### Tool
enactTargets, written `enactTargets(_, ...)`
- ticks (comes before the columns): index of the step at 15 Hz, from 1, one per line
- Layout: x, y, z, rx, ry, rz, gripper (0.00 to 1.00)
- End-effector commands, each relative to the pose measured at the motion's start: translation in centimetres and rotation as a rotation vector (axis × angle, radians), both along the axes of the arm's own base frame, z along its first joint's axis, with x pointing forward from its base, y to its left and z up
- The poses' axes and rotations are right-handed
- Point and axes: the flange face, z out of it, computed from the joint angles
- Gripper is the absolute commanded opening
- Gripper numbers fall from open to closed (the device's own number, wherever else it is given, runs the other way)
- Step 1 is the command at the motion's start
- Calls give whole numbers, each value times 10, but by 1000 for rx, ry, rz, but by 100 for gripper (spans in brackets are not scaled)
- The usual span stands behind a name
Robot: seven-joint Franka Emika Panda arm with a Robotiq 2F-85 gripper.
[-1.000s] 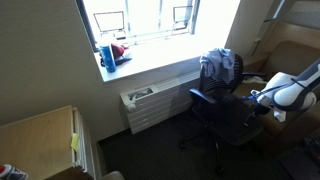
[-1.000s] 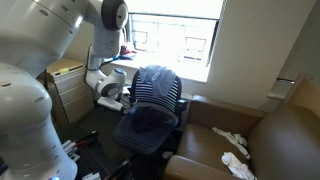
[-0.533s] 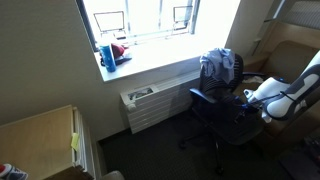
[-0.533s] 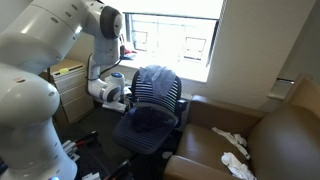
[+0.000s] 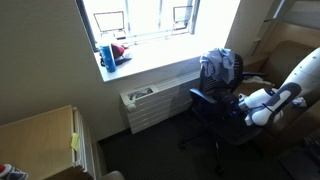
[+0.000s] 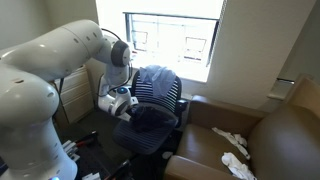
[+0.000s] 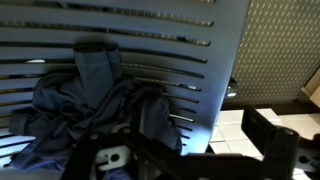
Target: Put the cloth on the head rest
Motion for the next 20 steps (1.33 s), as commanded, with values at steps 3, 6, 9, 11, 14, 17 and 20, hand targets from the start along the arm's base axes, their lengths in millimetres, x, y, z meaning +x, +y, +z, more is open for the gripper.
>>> enactTargets(3, 58, 7, 4, 42, -96, -79, 100)
enactTargets(6, 70, 8, 13, 42, -124, -60, 100)
enactTargets(9, 60, 1, -11, -42, -107, -27, 100)
enactTargets(11, 54, -4, -28, -58, -96, -15, 100)
enactTargets(14, 50, -7, -57, -59, -59, -35, 100)
enactTargets(17, 44, -8, -55, -55, -69, -29, 100)
enactTargets(20, 48, -11, -68, -35, -85, -50, 100)
